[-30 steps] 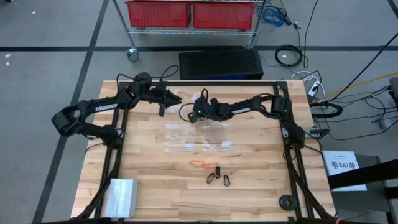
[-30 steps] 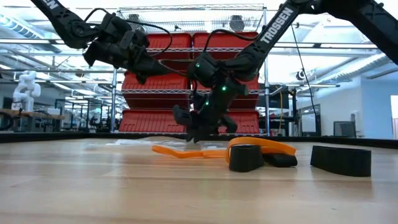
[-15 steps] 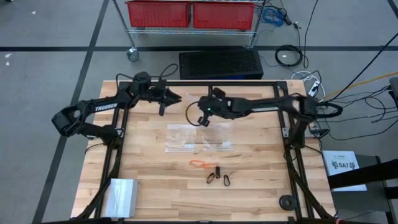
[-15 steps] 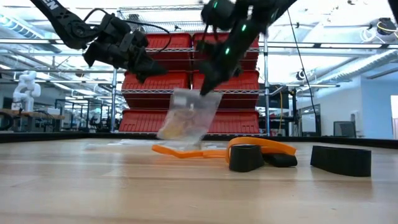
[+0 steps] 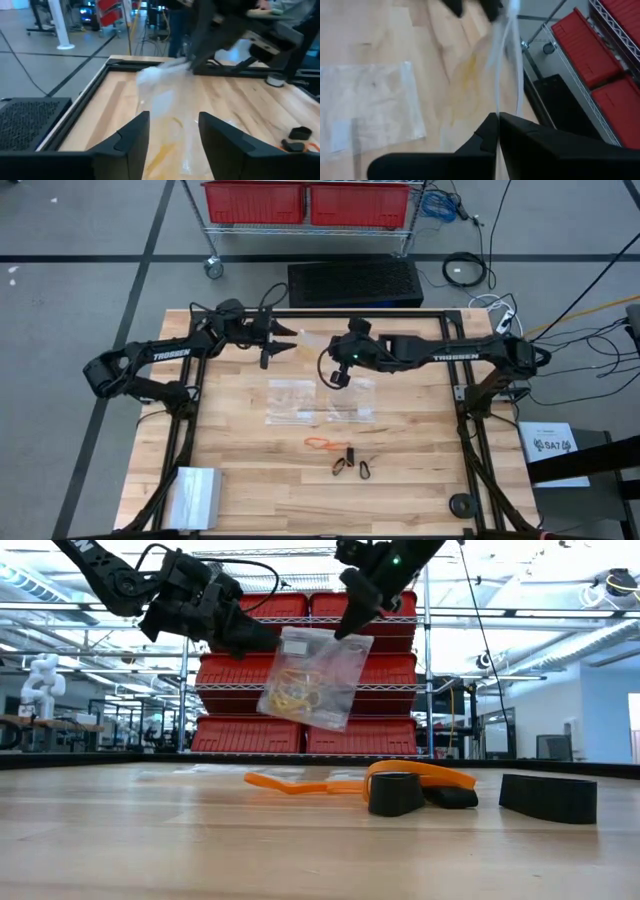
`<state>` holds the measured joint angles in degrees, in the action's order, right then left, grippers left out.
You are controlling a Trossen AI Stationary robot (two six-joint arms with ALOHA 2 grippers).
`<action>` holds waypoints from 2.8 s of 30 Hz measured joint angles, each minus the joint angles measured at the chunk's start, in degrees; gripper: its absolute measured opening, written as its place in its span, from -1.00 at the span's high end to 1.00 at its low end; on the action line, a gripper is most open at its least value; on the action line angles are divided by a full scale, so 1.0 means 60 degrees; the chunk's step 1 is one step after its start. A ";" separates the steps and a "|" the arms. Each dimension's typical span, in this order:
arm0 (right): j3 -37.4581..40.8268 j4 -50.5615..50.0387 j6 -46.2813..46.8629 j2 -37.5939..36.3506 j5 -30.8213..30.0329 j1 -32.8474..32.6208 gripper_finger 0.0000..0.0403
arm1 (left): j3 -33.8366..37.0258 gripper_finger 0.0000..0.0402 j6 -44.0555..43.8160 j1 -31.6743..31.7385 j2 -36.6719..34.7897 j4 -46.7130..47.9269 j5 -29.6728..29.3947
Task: Sort rubber bands
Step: Close the zip bag
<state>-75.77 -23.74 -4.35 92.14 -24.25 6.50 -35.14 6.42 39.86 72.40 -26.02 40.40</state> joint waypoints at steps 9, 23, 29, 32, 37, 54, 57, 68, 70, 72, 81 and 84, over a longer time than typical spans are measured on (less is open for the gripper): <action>0.0000 -0.0220 -0.0120 -0.0036 0.0018 -0.0050 1.00 | 0.0000 0.07 -0.0011 -0.0004 0.0000 -0.0109 -0.0025; 0.0000 -0.0161 -0.0314 -0.0036 0.0059 -0.0290 1.00 | 0.0000 0.13 0.0050 -0.0357 0.0000 -0.0175 -0.0469; 0.0000 -0.0157 -0.0389 -0.0036 0.0058 -0.0290 1.00 | 0.0000 0.54 0.0259 -0.0593 0.0000 -0.0388 -0.0459; 0.0000 -0.0157 -0.0376 -0.0037 0.0058 -0.0290 0.99 | 0.0000 0.82 0.0321 -0.0601 0.0000 -0.0350 -0.0455; 0.0000 -0.0166 0.0054 -0.0255 0.0100 -0.0276 0.89 | 0.0000 0.95 0.0527 -0.0596 0.0000 -0.0318 -0.0205; -0.0007 0.2849 -0.1215 0.0102 0.3185 0.0407 0.39 | -0.0004 0.99 0.1061 -0.1228 0.0000 -0.0328 -0.0191; -0.0006 0.3083 -0.1252 0.0307 0.3730 0.0535 0.42 | -0.0007 0.99 0.1060 -0.1293 0.0000 -0.0328 -0.0237; -0.0015 0.3537 -0.1208 0.0702 0.3855 0.0593 0.53 | -0.0007 1.00 0.1056 -0.1300 0.0004 -0.0369 -0.0255; -0.0004 0.3577 -0.1201 0.0770 0.3859 0.0647 0.53 | -0.0007 1.00 0.1056 -0.1314 0.0004 -0.0359 -0.0257; -0.0004 0.3729 -0.1208 0.0823 0.3855 0.0700 0.53 | -0.0007 1.00 0.1056 -0.1346 0.0004 -0.0357 -0.0277; -0.0007 0.3747 -0.1450 0.1031 0.3869 0.0792 0.84 | -0.0003 1.00 0.1046 -0.1362 0.0015 -0.0283 -0.0343; -0.0007 0.3728 -0.1677 0.1067 0.3808 0.0792 0.95 | 0.0000 1.00 0.1031 -0.1362 0.0015 -0.0234 -0.0393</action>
<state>-75.81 -1.38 -14.41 98.54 -1.40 11.25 -35.14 12.60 31.68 72.49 -27.42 38.04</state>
